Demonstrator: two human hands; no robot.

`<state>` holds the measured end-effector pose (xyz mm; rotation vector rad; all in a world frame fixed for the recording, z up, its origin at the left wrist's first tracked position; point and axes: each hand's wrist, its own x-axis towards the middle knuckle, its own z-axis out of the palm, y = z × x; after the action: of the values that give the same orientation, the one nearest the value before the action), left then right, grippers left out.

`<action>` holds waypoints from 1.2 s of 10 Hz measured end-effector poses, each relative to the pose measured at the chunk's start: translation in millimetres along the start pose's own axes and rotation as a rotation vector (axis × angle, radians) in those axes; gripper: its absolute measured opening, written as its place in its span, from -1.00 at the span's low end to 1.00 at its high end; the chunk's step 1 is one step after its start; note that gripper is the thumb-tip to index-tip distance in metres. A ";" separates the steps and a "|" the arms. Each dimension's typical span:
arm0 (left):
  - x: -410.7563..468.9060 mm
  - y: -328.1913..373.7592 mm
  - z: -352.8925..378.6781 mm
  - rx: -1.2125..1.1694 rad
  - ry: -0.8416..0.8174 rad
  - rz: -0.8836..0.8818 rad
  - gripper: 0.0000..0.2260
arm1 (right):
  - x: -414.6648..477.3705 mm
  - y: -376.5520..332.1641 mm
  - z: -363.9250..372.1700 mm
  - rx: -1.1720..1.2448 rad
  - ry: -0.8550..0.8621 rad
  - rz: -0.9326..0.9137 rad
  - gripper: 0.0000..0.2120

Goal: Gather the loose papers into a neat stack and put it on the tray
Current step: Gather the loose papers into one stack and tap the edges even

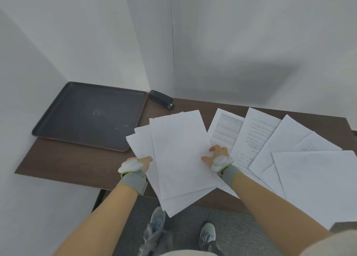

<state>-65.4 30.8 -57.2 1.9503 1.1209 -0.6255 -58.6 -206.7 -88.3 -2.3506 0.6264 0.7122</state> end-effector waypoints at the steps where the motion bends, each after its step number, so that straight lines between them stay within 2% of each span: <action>1: 12.4 -0.1 13.4 -0.008 -0.042 0.076 -0.42 | 0.8 4.6 5.0 -0.046 0.103 0.017 -0.28; 2: 9.9 1.4 20.0 0.043 -0.039 0.175 -0.25 | -3.1 11.6 8.0 -0.085 0.064 -0.002 -0.23; 3: 9.4 3.7 26.1 0.233 0.015 0.261 -0.20 | -11.7 23.3 10.9 -0.242 0.095 -0.082 -0.25; 4: 9.5 11.3 29.7 0.240 -0.022 0.337 -0.33 | -16.0 31.8 8.4 -0.278 0.110 -0.178 -0.36; 5: 8.3 19.3 30.0 0.267 -0.014 0.412 -0.36 | -12.4 35.7 0.2 -0.147 0.081 -0.185 -0.44; 6: 15.3 24.2 23.2 0.231 -0.062 0.465 -0.45 | -5.3 41.6 -6.8 -0.114 0.102 -0.151 -0.41; 7: 25.4 24.0 16.3 0.025 -0.216 0.469 -0.53 | -6.4 43.8 -6.5 -0.184 0.079 -0.133 -0.42; 8: 30.5 24.1 18.7 0.013 -0.273 0.448 -0.55 | -12.3 33.3 1.8 -0.222 0.074 -0.138 -0.44; 9: 31.2 20.9 30.5 0.099 -0.230 0.432 -0.56 | -16.3 18.9 10.8 -0.118 -0.001 -0.178 -0.40; 10: 31.7 17.7 31.8 0.066 -0.204 0.416 -0.60 | -19.2 6.4 7.1 0.285 -0.095 -0.188 -0.39; 11: 32.9 16.5 21.7 0.053 -0.129 0.420 -0.63 | -17.3 4.8 -5.4 0.253 0.014 -0.153 -0.45; 12: 38.2 20.6 6.4 0.287 -0.012 0.334 -0.51 | -13.3 9.1 -11.4 -0.059 -0.004 -0.110 -0.43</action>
<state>-29.0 37.8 -80.6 2.3093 0.7008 -0.6395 -69.9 -217.2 -76.1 -2.4160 0.4761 0.6937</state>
